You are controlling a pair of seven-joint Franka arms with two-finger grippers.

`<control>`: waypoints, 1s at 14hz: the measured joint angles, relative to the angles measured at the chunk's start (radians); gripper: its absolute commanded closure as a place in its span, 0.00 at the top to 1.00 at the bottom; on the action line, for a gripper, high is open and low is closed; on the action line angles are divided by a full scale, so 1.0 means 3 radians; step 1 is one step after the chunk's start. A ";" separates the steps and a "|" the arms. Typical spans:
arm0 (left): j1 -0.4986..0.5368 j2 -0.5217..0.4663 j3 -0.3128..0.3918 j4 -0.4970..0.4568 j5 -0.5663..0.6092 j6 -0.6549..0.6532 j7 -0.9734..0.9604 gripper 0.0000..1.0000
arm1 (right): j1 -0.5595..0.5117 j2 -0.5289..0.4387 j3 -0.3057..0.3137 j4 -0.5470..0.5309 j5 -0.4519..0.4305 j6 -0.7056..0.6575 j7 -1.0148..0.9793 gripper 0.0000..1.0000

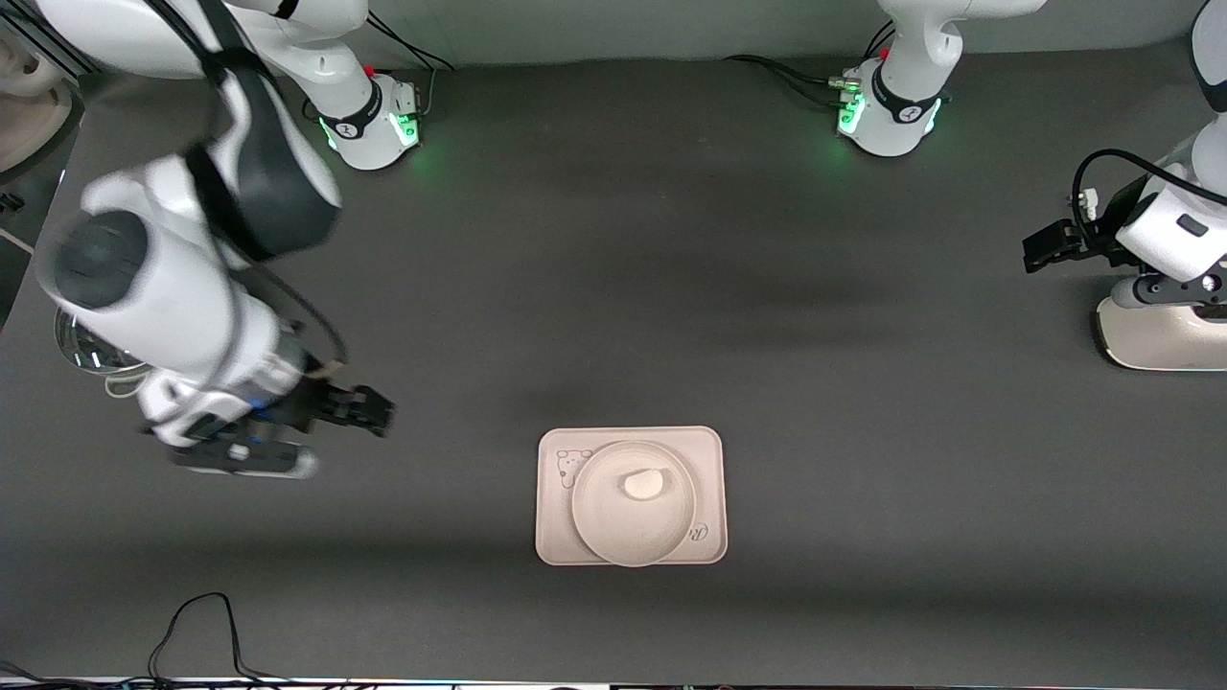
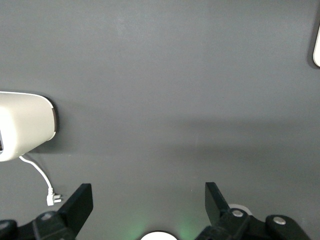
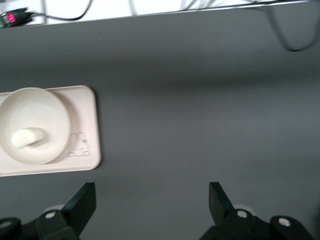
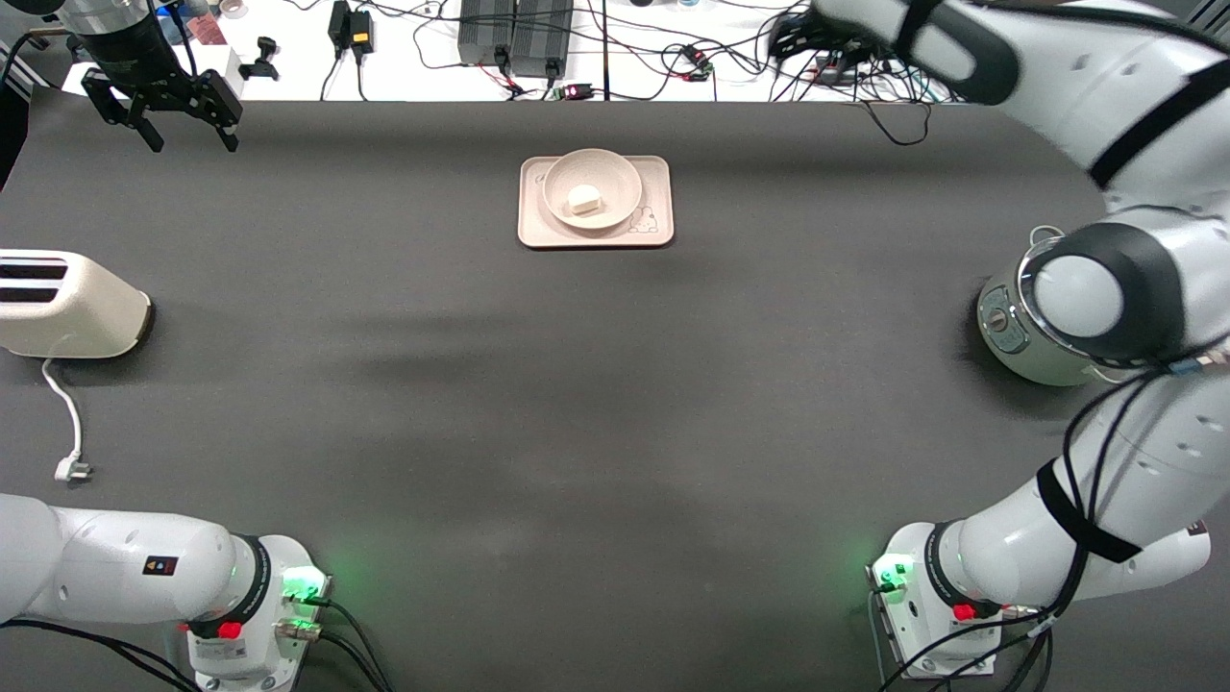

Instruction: Place bun in plate and plate on tray

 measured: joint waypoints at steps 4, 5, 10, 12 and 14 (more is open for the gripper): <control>0.0039 0.0000 -0.0061 0.0000 0.0002 0.0021 0.0000 1.00 | 0.0008 -0.0678 -0.0509 -0.0539 0.0070 -0.0168 -0.0394 1.00; 0.0040 -0.0001 -0.0062 0.0002 0.0002 0.0031 0.0000 1.00 | 0.0009 -0.0759 -0.0582 -0.0573 0.0112 -0.0279 -0.0419 1.00; 0.0040 -0.0016 -0.0062 0.0005 0.0003 0.0040 0.0000 1.00 | 0.0011 -0.0978 -0.0860 -0.0604 0.0550 -0.0612 -0.0800 1.00; 0.0040 -0.0020 -0.0062 0.0005 0.0003 0.0040 0.0000 1.00 | 0.0012 -0.1037 -0.0892 -0.0612 0.0602 -0.0761 -0.0825 1.00; 0.0040 -0.0021 -0.0062 0.0005 0.0003 0.0038 0.0000 1.00 | 0.0014 -0.1039 -0.0902 -0.0659 0.0604 -0.0774 -0.0825 1.00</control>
